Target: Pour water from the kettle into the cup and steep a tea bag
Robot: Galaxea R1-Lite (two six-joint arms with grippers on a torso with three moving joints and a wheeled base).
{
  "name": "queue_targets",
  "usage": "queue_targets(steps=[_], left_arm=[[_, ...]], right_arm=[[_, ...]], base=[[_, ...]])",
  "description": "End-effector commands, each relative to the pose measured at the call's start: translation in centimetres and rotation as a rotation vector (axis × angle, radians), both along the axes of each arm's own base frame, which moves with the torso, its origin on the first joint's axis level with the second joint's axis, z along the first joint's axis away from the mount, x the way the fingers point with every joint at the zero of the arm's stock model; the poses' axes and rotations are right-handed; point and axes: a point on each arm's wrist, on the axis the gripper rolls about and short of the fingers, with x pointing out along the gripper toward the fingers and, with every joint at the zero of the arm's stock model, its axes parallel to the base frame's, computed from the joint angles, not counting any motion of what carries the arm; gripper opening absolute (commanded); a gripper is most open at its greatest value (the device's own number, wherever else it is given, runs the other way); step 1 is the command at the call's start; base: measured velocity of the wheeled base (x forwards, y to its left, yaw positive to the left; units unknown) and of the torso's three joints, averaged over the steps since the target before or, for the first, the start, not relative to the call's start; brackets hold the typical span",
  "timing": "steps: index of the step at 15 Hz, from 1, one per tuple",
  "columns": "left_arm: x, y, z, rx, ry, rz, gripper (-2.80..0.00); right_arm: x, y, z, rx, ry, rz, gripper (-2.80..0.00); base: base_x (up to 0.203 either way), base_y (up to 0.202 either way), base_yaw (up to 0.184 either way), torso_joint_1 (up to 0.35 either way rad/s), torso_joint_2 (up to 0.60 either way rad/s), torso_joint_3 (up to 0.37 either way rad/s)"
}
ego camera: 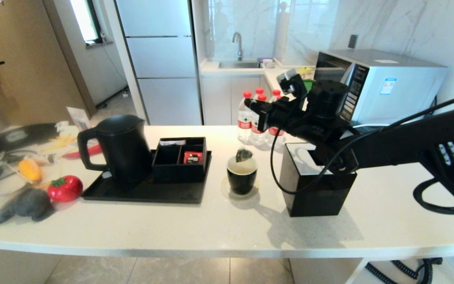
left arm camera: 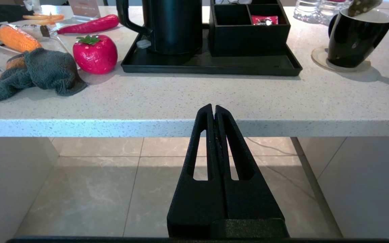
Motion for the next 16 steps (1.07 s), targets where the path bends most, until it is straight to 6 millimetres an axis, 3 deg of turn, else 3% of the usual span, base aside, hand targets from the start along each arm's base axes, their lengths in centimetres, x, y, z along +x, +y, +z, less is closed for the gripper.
queue_targets(steps=[1,16], left_arm=[[0.0,0.0,0.0,-0.001,-0.001,0.0,-2.8],[0.0,0.0,0.0,-0.002,-0.001,0.0,-2.8]], right_arm=[[0.5,0.2,-0.6,-0.003,0.003,0.002,-2.8],[0.0,0.4,-5.3,-0.058,0.075,0.005,-2.8]], base=[[0.0,0.0,0.0,0.0,0.0,0.0],[0.0,0.0,0.0,0.0,0.0,0.0]])
